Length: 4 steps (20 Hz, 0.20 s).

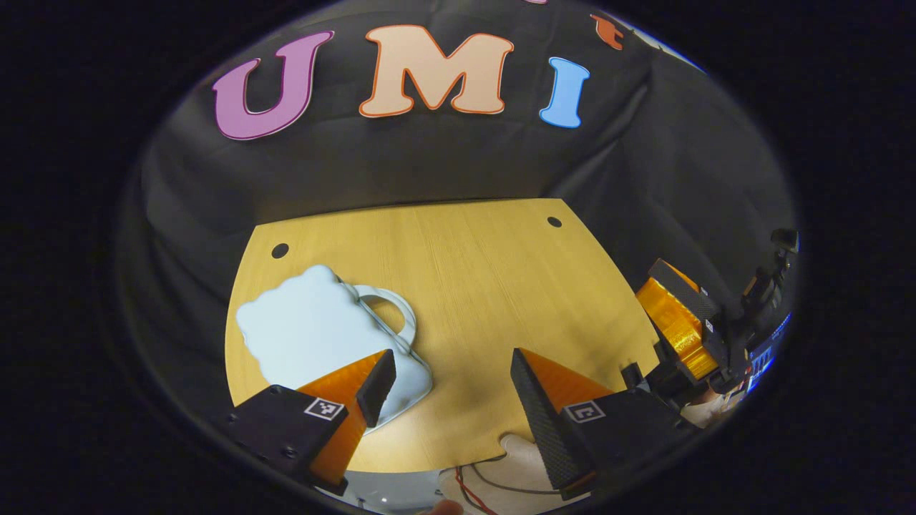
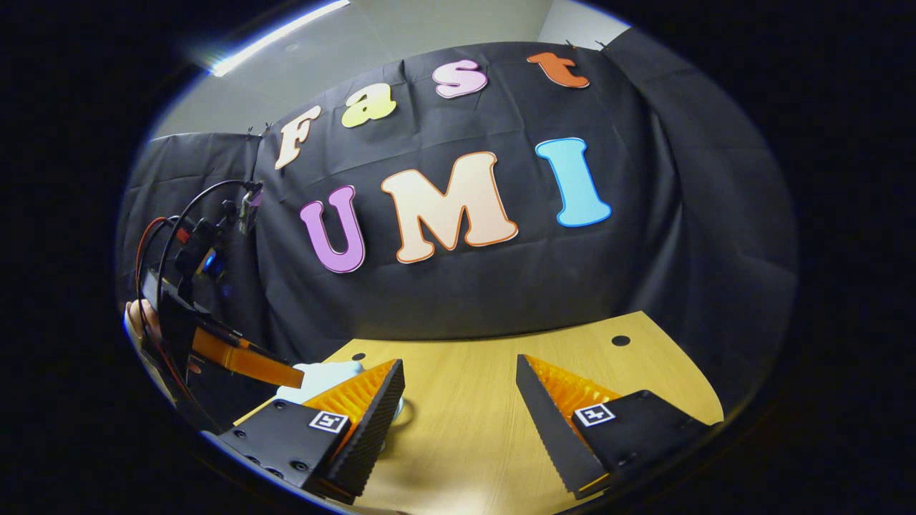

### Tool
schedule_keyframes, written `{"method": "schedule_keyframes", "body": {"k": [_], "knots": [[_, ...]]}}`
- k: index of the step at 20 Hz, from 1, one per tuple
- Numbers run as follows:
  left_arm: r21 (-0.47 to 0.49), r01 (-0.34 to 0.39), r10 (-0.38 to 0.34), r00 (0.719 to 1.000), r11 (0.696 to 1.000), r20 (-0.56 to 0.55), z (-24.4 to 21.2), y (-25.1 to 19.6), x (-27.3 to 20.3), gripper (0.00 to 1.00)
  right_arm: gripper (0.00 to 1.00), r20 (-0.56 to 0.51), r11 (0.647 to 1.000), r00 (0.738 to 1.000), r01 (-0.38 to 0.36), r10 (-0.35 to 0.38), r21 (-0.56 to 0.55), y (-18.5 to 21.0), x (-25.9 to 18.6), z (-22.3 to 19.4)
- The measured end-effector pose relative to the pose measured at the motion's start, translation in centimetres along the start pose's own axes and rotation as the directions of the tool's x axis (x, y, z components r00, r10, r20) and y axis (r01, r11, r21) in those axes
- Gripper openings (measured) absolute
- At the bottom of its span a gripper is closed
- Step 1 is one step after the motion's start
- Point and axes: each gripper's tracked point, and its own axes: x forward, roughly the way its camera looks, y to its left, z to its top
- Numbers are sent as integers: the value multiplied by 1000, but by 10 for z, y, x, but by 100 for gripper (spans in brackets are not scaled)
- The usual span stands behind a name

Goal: First open the suitcase, pack the skin care products into it, and then close the suitcase.

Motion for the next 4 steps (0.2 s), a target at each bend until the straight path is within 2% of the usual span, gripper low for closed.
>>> {"method": "schedule_keyframes", "body": {"k": [4], "knots": [[-52, 1, 0, 1000, 999, 29, -2, -1, 0, 95, 98, 8, 999, 999, 38, -38, -6, -10, -8, 2]]}}
